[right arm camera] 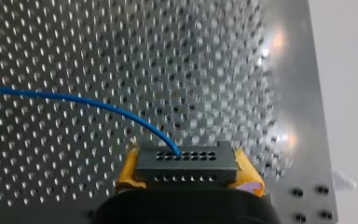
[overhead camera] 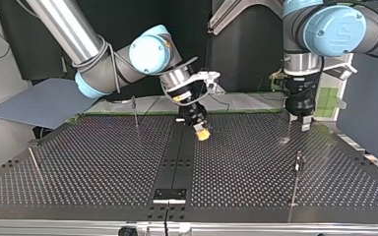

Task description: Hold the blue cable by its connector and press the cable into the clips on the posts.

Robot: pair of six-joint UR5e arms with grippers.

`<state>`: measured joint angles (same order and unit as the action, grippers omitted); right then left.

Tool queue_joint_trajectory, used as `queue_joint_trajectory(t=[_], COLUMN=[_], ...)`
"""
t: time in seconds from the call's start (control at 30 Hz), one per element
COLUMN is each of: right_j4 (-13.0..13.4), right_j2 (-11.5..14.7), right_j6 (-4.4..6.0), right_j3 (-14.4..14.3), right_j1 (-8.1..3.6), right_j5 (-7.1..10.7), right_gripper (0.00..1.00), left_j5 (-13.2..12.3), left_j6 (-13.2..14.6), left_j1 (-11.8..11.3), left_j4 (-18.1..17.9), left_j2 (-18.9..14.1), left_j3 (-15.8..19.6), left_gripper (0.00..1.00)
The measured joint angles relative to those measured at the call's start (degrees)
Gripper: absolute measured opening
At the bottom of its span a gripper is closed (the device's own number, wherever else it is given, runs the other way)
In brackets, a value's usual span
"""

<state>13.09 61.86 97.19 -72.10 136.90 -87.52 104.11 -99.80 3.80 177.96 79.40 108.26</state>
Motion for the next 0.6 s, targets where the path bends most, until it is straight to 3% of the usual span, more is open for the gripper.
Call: queue_joint_trajectory(t=[0.17, 0.6], right_j4=[2.43, 3.23], right_j2=[-0.04, -0.10], right_j6=[1.04, 1.21], right_j3=[0.52, 2.04], right_j1=[-0.86, -1.75], right_j5=[-0.36, 0.31], right_gripper=[0.00, 0.00], left_j5=[-0.01, -0.12], left_j6=[-0.03, -0.05], left_j1=[0.16, 0.59], left_j4=[-0.05, -0.01], left_j2=[0.20, 0.27], left_j3=[0.00, 0.00], left_gripper=[1.00, 1.00])
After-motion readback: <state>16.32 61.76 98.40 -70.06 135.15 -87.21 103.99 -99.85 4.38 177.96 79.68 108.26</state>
